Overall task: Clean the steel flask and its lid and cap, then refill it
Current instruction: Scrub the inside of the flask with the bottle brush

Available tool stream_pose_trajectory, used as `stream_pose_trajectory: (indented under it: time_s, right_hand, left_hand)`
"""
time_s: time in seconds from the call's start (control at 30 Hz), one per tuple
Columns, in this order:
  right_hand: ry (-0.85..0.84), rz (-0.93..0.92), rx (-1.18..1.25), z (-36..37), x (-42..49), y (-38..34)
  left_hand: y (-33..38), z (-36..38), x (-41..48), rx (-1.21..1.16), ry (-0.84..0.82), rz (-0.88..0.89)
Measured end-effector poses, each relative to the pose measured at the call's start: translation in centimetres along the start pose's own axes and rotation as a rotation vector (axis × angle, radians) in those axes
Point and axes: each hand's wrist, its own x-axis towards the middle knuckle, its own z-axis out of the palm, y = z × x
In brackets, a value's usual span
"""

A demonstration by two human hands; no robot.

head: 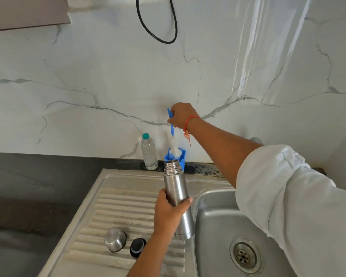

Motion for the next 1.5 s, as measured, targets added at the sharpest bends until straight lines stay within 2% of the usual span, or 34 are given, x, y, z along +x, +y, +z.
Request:
stream_pose_trajectory:
  time_s: [0.13,0.27,0.5,0.73,1.03,1.17,1.33,1.5]
  right_hand:
    - [0.136,-0.04,0.016,0.2,-0.3,-0.1]
    - [0.057,-0.05,-0.084,-0.3,-0.8,0.1]
    - [0.253,-0.004,0.113,-2.6,-1.7,0.7]
    - [0.277,0.041,0.223,-5.4,-2.5,0.9]
    - [0.349,0.086,0.188,-7.3,-4.5,-0.1]
    - [0.405,0.181,0.205,-8.3,-5.8,0.4]
    - [0.399,0.389,0.415,-10.1,-10.0,2.8]
    - [0.338,0.552,1.023,-11.7,-19.1,6.3]
  left_hand:
    - [0.0,-0.4,-0.2,-0.003,0.005,0.003]
    - [0.2,-0.8,-0.4,-0.005,0.007,0.008]
    - [0.8,-1.2,-1.0,-0.004,-0.011,0.018]
    - [1.1,-1.2,-1.7,-0.007,-0.024,0.031]
    - [1.3,-1.9,-2.4,0.017,-0.034,0.057]
    - [1.2,-2.3,-2.7,0.002,-0.035,0.059]
    - [1.2,-2.3,-3.0,-0.017,-0.046,0.045]
    - [1.6,-1.4,-3.2,-0.021,-0.07,0.058]
